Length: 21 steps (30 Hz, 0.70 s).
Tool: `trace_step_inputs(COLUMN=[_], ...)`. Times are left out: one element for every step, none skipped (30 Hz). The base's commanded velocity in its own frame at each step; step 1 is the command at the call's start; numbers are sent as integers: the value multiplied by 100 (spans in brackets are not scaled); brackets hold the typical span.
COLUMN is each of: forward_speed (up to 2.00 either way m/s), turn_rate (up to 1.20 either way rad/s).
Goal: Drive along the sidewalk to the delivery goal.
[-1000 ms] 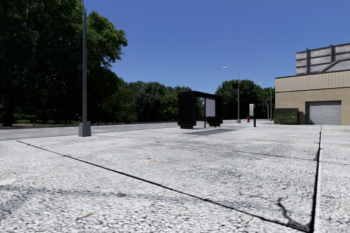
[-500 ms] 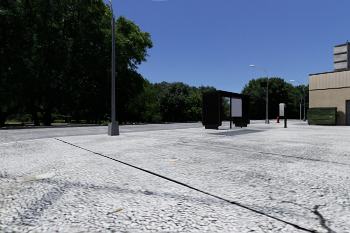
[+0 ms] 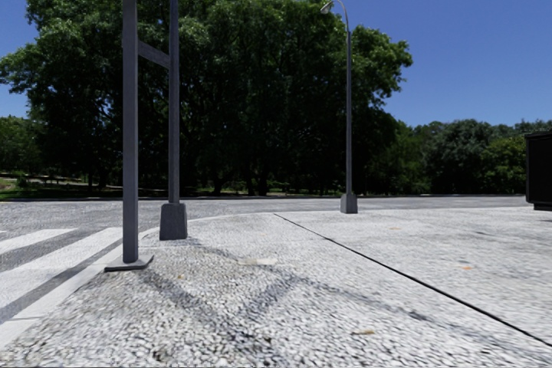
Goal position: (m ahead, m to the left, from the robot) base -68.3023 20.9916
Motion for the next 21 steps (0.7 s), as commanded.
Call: trace_step_inputs(forward_speed=[0,0,0,0,0,0,0,0,0,0,0,0,0,0,0,0,0,0,0,0,0], turn_rate=[116,116,116,116,116,116,116,116,116,116,116,116,116,116,116,116,116,111,0,0,0])
